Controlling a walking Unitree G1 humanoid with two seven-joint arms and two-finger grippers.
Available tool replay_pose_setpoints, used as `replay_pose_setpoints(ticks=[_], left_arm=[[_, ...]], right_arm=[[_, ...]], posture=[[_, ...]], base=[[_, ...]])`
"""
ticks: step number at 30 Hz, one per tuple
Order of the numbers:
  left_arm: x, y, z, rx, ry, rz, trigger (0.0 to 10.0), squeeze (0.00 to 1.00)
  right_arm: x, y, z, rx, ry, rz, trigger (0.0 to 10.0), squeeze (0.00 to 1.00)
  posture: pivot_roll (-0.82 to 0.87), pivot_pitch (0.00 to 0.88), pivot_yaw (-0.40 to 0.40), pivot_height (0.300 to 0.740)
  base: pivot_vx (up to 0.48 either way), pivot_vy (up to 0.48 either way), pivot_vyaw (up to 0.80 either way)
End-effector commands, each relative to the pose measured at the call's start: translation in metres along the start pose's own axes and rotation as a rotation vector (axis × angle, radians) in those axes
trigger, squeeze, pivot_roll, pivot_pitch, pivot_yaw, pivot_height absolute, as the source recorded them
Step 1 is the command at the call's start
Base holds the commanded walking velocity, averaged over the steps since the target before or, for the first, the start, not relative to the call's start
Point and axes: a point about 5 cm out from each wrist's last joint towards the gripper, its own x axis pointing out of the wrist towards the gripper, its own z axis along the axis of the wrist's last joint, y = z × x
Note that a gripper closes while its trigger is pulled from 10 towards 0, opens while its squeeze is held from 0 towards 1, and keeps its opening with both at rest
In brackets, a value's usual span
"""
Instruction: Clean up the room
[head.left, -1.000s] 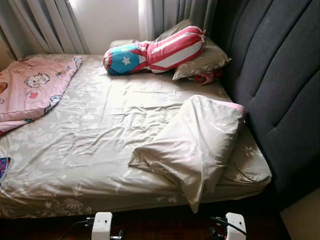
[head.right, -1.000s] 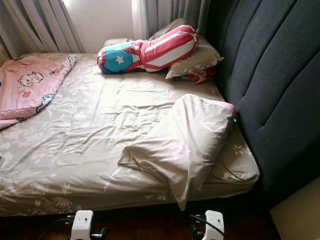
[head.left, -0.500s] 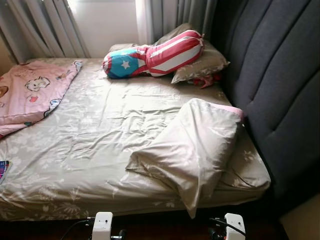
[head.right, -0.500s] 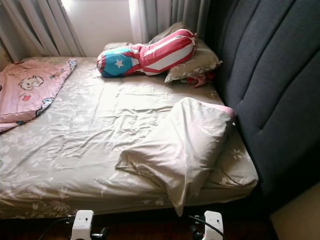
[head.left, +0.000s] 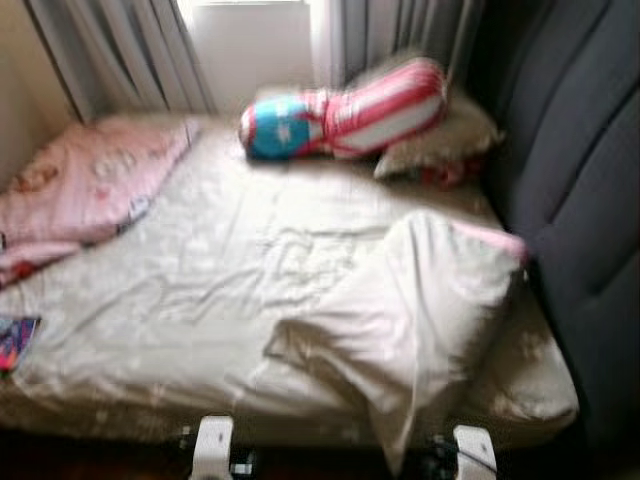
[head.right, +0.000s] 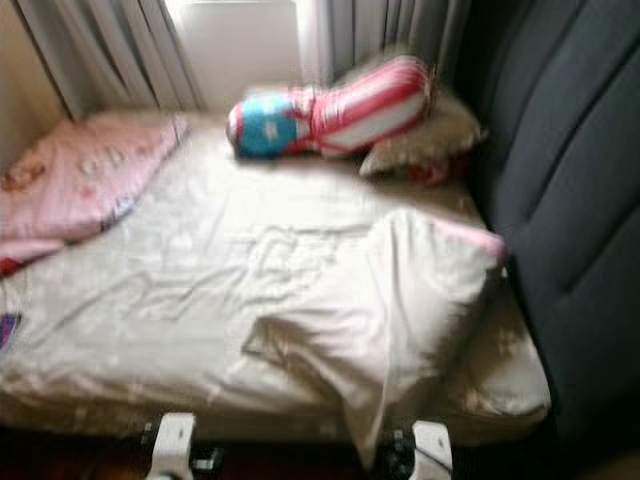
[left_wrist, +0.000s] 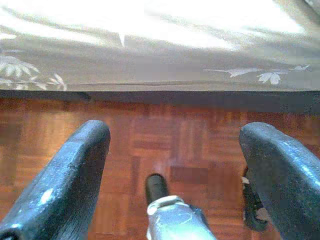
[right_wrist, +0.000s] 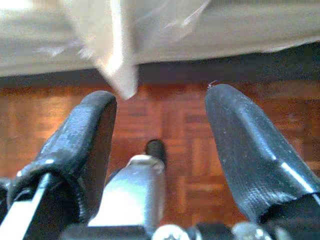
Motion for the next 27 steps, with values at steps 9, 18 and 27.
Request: replay_pose_setpoints(ticks=[9,18,27], left_arm=[[-0.0032,0.0087,-0.0084,-0.011,0.026,0.023,10.0,0.00],[-0.0029,0.0083,-0.0076,-0.011,0.024,0.024,10.0,0.00],[-0.0026,0.0075,-0.0068,-0.012,0.021,0.023,10.0,0.00]], right_arm=[[0.0007,0.0071,-0.0017,0.013,0.003,0.017,10.0,0.00],[0.0010,0.0073,-0.0001,0.011,-0.003,0.019,10.0,0.00],[0.0024,0.0100,0.0063,0.011,-0.028,0.031,10.0,0.00]], posture=[[-0.07,0.000,-0.031,0.740],[-0.08,0.000,-0.033,0.740],[-0.08,0.000,-0.035,0.740]], base=[[0.028,0.000,0.00],[0.268,0.000,0.00],[0.268,0.000,0.00]])
